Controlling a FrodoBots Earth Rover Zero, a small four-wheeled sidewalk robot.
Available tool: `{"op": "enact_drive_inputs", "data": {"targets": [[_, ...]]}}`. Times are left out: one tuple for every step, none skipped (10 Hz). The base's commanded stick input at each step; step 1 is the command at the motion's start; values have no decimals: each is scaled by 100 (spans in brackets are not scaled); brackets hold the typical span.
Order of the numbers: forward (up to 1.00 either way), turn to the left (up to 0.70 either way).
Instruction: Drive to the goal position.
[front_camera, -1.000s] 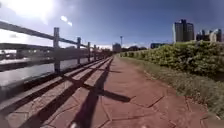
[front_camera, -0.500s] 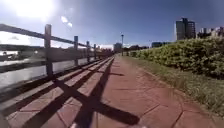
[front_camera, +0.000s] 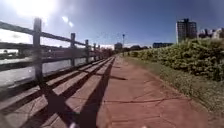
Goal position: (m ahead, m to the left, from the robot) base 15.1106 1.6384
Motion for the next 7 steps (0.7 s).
{"op": "enact_drive_inputs", "data": {"targets": [[85, 0], [85, 0], [85, 0], [85, 0], [85, 0], [85, 0], [85, 0]]}}
